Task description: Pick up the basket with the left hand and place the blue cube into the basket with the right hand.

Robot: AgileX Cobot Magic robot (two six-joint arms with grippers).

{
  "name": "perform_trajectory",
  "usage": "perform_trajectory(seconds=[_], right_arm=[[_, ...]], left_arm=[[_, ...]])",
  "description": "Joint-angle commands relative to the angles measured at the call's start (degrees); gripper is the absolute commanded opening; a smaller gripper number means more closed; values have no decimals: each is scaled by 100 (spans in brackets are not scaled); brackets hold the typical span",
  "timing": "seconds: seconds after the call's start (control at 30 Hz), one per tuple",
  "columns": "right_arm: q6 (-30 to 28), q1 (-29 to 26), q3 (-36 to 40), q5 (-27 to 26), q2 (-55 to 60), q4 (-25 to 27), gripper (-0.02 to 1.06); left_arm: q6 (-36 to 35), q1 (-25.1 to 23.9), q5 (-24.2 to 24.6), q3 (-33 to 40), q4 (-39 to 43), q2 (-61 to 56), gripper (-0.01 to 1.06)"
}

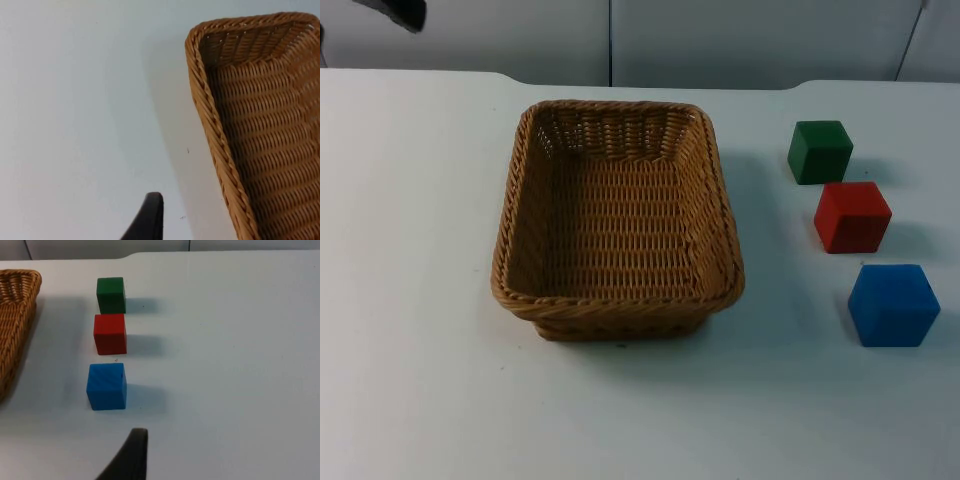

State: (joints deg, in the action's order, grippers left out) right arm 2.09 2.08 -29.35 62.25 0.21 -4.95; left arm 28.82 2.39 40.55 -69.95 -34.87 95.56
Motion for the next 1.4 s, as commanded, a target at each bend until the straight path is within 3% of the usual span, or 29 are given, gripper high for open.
perform_trajectory(seconds=[0.0,0.17,0.5,1.37], right_arm=[[10,-32,25,-55,-21,-55,104],[10,-32,25,-55,-21,-55,104],[10,-32,25,-55,-21,-55,104],[8,-32,25,-55,-21,-65,104]], left_arm=[[51,105,-33,-143,-83,215,87],[51,405,-21,-554,-100,1049,87],[38,474,106,-881,-463,1985,87],[59,941,-36,-1466,-634,3098,84]])
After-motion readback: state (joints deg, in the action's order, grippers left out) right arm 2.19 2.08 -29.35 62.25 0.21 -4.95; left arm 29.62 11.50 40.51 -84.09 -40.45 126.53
